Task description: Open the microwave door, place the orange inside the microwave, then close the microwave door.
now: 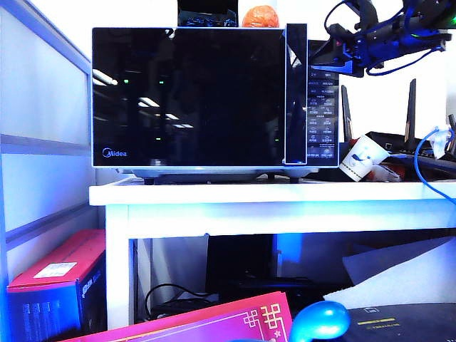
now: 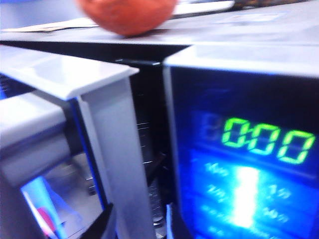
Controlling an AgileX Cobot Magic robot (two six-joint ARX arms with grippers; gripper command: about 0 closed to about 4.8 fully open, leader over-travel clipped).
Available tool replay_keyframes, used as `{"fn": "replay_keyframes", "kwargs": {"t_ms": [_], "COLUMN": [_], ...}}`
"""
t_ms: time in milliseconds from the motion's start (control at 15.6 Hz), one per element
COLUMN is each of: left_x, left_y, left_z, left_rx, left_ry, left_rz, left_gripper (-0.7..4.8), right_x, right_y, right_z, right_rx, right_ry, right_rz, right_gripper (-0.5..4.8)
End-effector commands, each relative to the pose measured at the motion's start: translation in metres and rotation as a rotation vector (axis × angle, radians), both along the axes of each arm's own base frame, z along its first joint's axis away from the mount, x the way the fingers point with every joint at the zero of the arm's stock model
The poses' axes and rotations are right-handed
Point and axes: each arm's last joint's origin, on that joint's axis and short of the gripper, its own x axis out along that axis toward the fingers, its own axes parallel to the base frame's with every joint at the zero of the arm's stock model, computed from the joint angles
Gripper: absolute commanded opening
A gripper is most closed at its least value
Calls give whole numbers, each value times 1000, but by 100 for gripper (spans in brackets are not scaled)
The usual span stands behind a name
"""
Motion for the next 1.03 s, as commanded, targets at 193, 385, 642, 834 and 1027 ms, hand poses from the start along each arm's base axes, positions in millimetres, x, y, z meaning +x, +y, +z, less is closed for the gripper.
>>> {"fn": "replay_keyframes", "kwargs": {"t_ms": [193,385,642,834,1027], "left_x": [-1,0,6,15,18], "left_y": [1,1,-1,-4,-6], "left_z": [2,1,-9,-28,-36], "left_rx": [21,21,54,88,109], "left_ry": [-13,-4,15,99,151], "left_rz": [15,33,45,43,42], "left_gripper": [-4,-4,-4,-4,-4], "right_x": [-12,-15,-17,-17,-17], "right_y": [12,13,13,13,13], "right_z": [17,23,27,27,27], "right_rx": [0,31,36,43,44], "right_ry": [-88,-93,-123,-117,-118], "right_rz": [266,341,374,376,366], "right_gripper": [143,143,143,143,143]}}
